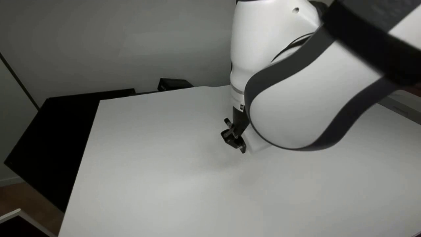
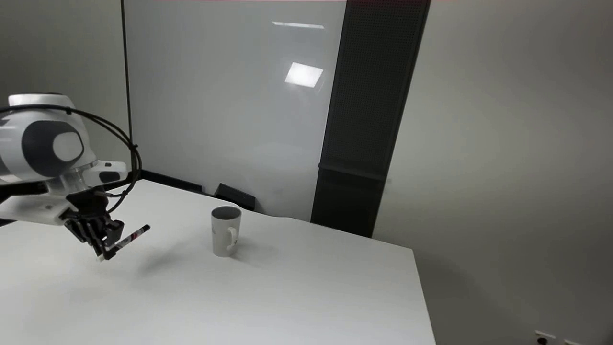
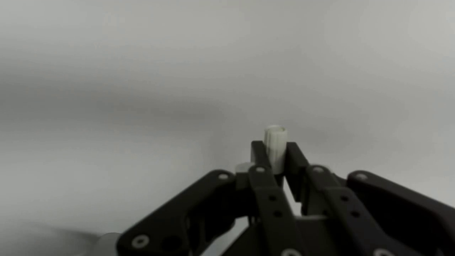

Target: Put the pen in the mug

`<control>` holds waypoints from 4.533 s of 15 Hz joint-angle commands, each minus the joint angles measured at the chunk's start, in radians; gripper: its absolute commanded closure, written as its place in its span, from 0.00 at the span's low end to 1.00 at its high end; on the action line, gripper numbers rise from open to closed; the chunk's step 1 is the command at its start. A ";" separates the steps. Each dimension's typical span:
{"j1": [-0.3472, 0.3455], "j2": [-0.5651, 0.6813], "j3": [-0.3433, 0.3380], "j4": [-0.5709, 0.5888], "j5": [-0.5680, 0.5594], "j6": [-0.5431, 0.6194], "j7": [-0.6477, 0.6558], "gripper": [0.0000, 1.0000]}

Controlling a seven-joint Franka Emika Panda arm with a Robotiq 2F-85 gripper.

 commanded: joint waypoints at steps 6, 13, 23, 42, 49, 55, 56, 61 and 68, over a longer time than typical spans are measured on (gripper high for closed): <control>-0.175 -0.247 0.059 0.129 -0.047 -0.401 0.198 0.93; -0.454 -0.221 0.165 0.420 0.204 -0.838 0.145 0.93; -0.679 -0.042 0.170 0.636 0.638 -0.918 0.195 0.93; -0.712 0.087 0.208 0.628 1.193 -0.692 0.200 0.93; -0.700 0.087 0.196 0.628 1.212 -0.689 0.248 0.93; -0.697 0.088 0.193 0.627 1.197 -0.688 0.269 0.93; -0.703 0.074 0.197 0.595 1.202 -0.690 0.218 0.72; -0.703 0.075 0.197 0.595 1.202 -0.690 0.219 0.72; -0.703 0.075 0.197 0.595 1.202 -0.690 0.220 0.93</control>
